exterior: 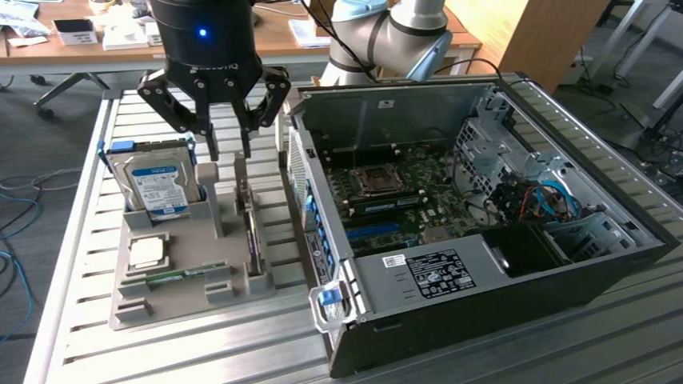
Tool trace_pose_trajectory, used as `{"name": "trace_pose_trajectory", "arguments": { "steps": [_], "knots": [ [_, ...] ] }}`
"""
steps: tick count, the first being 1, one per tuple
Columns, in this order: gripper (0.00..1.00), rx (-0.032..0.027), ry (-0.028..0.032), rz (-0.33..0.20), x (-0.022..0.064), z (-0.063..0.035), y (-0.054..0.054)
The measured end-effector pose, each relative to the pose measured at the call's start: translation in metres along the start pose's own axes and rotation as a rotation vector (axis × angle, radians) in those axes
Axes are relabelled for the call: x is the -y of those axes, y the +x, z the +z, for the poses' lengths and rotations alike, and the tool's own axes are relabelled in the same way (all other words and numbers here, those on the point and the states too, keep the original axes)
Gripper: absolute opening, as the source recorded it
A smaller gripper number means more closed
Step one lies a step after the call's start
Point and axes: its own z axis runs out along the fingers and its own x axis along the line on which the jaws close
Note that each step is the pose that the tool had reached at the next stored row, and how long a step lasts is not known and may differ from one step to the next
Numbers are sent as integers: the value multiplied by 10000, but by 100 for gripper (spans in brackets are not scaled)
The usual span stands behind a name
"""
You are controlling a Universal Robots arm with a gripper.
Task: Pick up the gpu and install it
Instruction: 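Pick up the gpu and move the gpu toward the slot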
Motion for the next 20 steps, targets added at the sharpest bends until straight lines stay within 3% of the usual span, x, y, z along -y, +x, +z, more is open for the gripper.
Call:
{"name": "trace_pose_trajectory", "arguments": {
  "steps": [20],
  "knots": [
    [42, 0, 0, 0, 1, 44, 1]
  ]
}}
